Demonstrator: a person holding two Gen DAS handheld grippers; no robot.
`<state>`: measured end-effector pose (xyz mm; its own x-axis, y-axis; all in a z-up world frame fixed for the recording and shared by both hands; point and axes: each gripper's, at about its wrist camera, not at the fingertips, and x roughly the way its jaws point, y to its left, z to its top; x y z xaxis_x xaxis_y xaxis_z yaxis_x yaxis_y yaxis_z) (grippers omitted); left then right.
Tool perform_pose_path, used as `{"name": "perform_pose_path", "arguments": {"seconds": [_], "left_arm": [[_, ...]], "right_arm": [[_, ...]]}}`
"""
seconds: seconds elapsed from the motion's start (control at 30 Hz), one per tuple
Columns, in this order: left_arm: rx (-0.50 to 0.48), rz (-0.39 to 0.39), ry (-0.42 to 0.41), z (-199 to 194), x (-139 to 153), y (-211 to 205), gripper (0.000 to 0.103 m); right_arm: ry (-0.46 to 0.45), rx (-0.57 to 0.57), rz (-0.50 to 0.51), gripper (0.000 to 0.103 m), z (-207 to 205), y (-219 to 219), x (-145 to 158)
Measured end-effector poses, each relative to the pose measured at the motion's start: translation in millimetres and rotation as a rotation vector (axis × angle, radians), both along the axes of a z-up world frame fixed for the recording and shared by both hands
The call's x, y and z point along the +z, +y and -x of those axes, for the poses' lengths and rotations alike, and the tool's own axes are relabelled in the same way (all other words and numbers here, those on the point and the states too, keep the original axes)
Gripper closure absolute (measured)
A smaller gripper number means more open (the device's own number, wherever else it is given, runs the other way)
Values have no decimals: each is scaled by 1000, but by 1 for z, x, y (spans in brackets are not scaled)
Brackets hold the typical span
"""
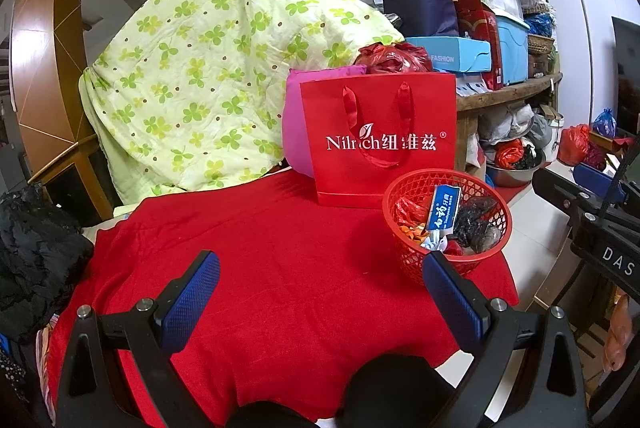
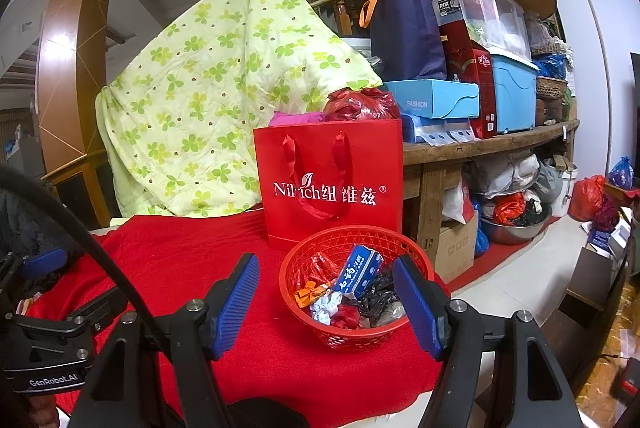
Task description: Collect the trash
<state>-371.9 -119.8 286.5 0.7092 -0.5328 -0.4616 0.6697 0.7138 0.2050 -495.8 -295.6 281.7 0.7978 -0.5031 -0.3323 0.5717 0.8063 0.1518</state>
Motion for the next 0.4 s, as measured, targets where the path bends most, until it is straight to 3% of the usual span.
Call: {"name": "perform_pose_path", "arguments": {"seconds": [0.4], "left_arm": [[-11, 19, 39, -17, -5, 1, 2]], "right_arm": [[27, -6, -22, 30, -21, -9, -7]]}}
